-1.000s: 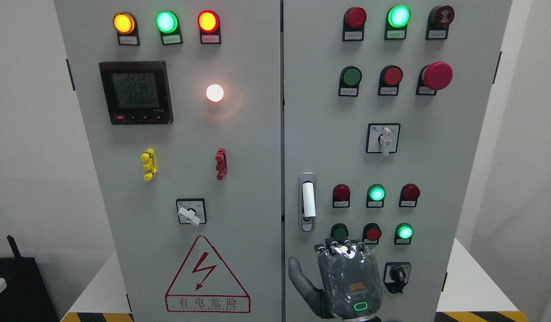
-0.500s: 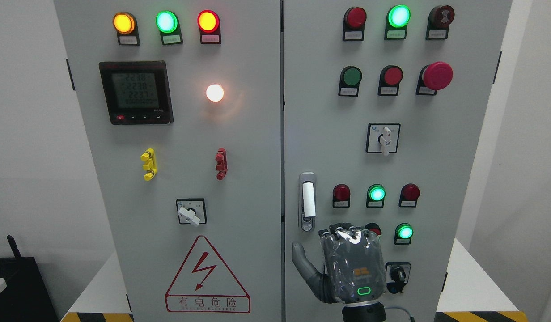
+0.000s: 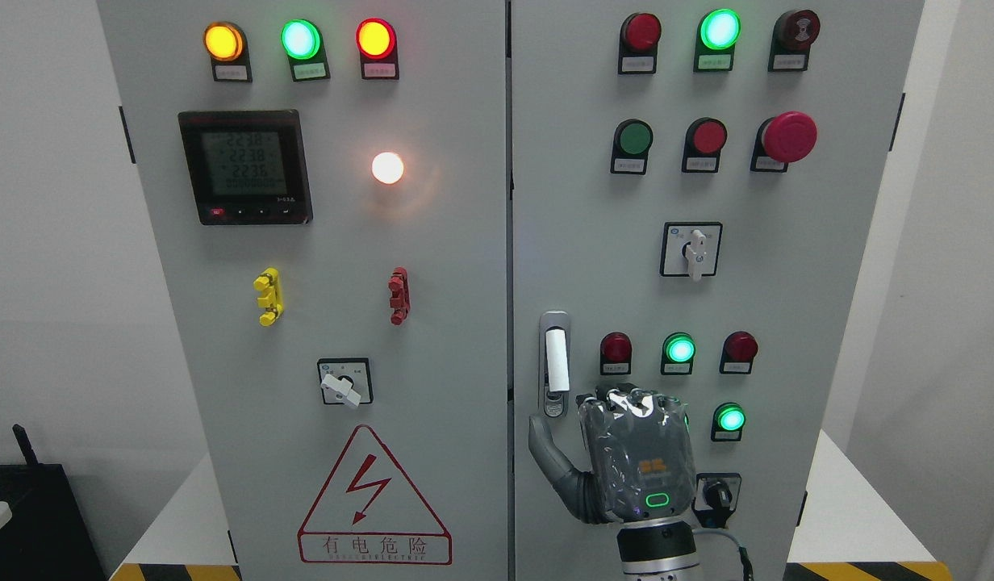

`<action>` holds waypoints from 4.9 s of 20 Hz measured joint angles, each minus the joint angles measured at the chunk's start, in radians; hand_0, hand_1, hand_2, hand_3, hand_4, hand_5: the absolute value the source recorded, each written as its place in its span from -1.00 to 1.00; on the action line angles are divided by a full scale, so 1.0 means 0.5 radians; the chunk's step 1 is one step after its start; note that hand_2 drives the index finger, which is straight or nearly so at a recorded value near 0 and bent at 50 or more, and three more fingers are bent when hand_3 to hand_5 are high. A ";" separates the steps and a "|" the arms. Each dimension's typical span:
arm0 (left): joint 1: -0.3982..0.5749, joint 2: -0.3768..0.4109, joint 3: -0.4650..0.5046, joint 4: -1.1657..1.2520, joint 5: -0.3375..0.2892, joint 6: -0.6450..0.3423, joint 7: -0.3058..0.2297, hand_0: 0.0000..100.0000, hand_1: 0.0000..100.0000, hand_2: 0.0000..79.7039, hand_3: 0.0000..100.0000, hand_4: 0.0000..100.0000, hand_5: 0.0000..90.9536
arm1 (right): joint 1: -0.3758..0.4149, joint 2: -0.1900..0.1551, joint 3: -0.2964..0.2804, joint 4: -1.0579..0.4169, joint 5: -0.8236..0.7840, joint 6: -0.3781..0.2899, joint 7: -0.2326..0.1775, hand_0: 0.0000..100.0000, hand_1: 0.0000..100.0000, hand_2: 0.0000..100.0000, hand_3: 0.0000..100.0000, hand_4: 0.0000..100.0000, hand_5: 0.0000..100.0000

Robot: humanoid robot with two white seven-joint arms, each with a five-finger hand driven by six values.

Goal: Release door handle

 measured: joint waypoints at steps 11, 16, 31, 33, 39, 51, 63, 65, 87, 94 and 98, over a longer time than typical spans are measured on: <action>0.000 0.000 0.000 0.000 0.000 0.000 0.000 -0.76 -0.22 -1.00 -1.00 -1.00 -1.00 | -0.036 0.002 -0.037 0.029 -0.032 0.000 0.004 -0.19 -0.95 1.00 1.00 1.00 0.96; 0.000 0.000 0.000 0.000 0.000 0.000 0.000 -0.76 -0.22 -1.00 -1.00 -1.00 -1.00 | -0.048 0.002 -0.045 0.034 -0.045 0.000 0.006 -0.19 -0.94 1.00 1.00 1.00 0.96; 0.000 0.000 0.000 0.000 0.000 0.000 0.000 -0.76 -0.22 -1.00 -1.00 -1.00 -1.00 | -0.084 0.003 -0.047 0.044 -0.085 -0.001 0.013 -0.20 -0.92 1.00 1.00 1.00 0.95; 0.000 0.000 0.000 0.000 0.000 0.000 0.000 -0.76 -0.22 -1.00 -1.00 -1.00 -1.00 | -0.086 0.004 -0.045 0.044 -0.086 -0.002 0.013 -0.20 -0.92 1.00 1.00 1.00 0.95; 0.000 0.000 0.000 0.000 0.000 0.000 0.000 -0.76 -0.22 -1.00 -1.00 -1.00 -1.00 | -0.089 0.004 -0.040 0.046 -0.088 -0.004 0.013 -0.20 -0.91 1.00 1.00 1.00 0.95; 0.000 0.000 0.000 0.000 0.000 0.000 0.000 -0.76 -0.22 -1.00 -1.00 -1.00 -1.00 | -0.098 0.005 -0.031 0.048 -0.092 -0.005 0.041 -0.21 -0.90 1.00 1.00 1.00 0.95; 0.000 0.000 0.000 0.000 0.000 0.000 0.000 -0.76 -0.22 -1.00 -1.00 -1.00 -1.00 | -0.106 0.005 -0.033 0.050 -0.093 -0.002 0.042 -0.26 -0.82 1.00 1.00 1.00 0.95; 0.000 0.000 0.000 0.000 0.000 0.000 0.000 -0.76 -0.22 -1.00 -1.00 -1.00 -1.00 | -0.106 0.005 -0.036 0.050 -0.093 -0.002 0.046 -0.26 -0.81 1.00 1.00 1.00 0.95; 0.000 0.000 0.000 0.000 0.000 0.000 0.000 -0.76 -0.22 -1.00 -1.00 -1.00 -1.00 | -0.099 0.007 -0.051 0.041 -0.095 0.010 0.036 -0.24 -0.80 1.00 1.00 1.00 0.96; 0.000 0.000 0.000 0.000 0.000 0.000 0.000 -0.76 -0.22 -1.00 -1.00 -1.00 -1.00 | -0.095 0.009 -0.054 0.040 -0.095 0.026 0.034 -0.24 -0.80 1.00 1.00 1.00 0.95; 0.000 0.000 0.000 0.000 0.000 0.000 0.000 -0.76 -0.22 -1.00 -1.00 -1.00 -1.00 | -0.095 0.011 -0.055 0.039 -0.096 0.028 0.033 -0.24 -0.80 1.00 1.00 1.00 0.95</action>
